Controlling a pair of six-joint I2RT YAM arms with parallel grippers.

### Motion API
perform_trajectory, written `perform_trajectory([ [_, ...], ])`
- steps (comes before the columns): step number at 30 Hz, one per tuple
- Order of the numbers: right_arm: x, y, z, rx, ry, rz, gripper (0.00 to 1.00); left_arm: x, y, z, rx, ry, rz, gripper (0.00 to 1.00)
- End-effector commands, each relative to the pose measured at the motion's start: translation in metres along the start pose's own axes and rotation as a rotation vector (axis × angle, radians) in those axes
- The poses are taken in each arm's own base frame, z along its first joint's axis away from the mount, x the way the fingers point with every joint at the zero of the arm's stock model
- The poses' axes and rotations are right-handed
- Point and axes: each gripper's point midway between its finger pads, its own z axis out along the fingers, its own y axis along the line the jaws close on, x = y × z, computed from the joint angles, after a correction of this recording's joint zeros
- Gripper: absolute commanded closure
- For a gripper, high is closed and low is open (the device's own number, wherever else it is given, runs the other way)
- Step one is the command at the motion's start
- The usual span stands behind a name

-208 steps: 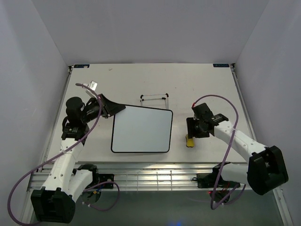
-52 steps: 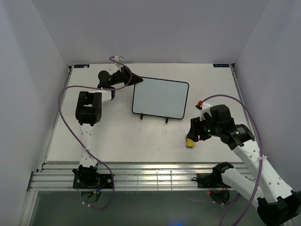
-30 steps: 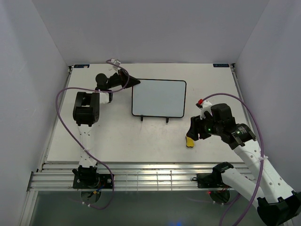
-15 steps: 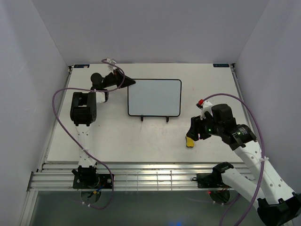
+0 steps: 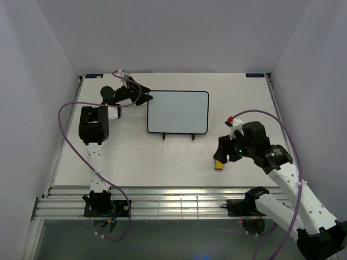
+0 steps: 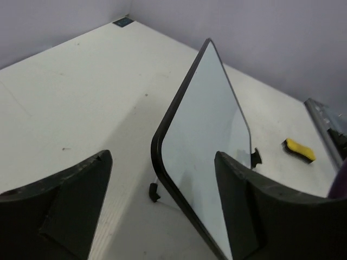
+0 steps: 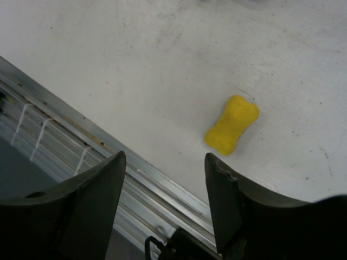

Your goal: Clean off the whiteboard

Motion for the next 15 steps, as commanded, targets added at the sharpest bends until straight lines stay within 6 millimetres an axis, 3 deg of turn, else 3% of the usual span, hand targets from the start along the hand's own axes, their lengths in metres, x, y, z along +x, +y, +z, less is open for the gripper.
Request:
perform_trajectory([
  [1,-0.011,0.004,0.001,-0.027,-0.060,-0.026,0.34,-0.064,-0.044,0.004,0.089,-0.103,0.435,0.09],
  [2,-0.011,0.004,0.001,-0.027,-0.060,-0.026,0.32,-0.066,-0.048,0.004,0.086,-0.107,0.438,0.02],
  [4,-0.012,0.004,0.000,-0.026,-0.066,-0.028,0.30,-0.074,-0.050,0.003,0.066,-0.132,0.435,0.02],
  [7,-0.014,0.002,0.002,-0.017,-0.085,-0.029,0.10,-0.089,-0.056,0.000,0.023,-0.187,0.377,0.02],
  [10,-0.023,-0.002,0.002,0.013,-0.125,-0.010,0.10,-0.113,-0.055,-0.022,-0.083,-0.270,0.323,0.02],
  [12,-0.030,-0.009,0.003,0.054,-0.154,0.021,0.10,-0.110,-0.048,-0.028,-0.162,-0.276,0.220,0.02],
  [13,-0.033,-0.011,0.003,0.071,-0.168,0.032,0.10,-0.129,-0.053,-0.030,-0.212,-0.305,0.185,0.02],
  [14,-0.039,-0.014,0.002,0.087,-0.192,0.037,0.10,-0.130,-0.031,-0.037,-0.354,-0.331,0.083,0.02],
  [15,-0.044,-0.020,0.000,0.129,-0.214,0.054,0.10,-0.131,-0.032,-0.037,-0.404,-0.341,0.049,0.02],
])
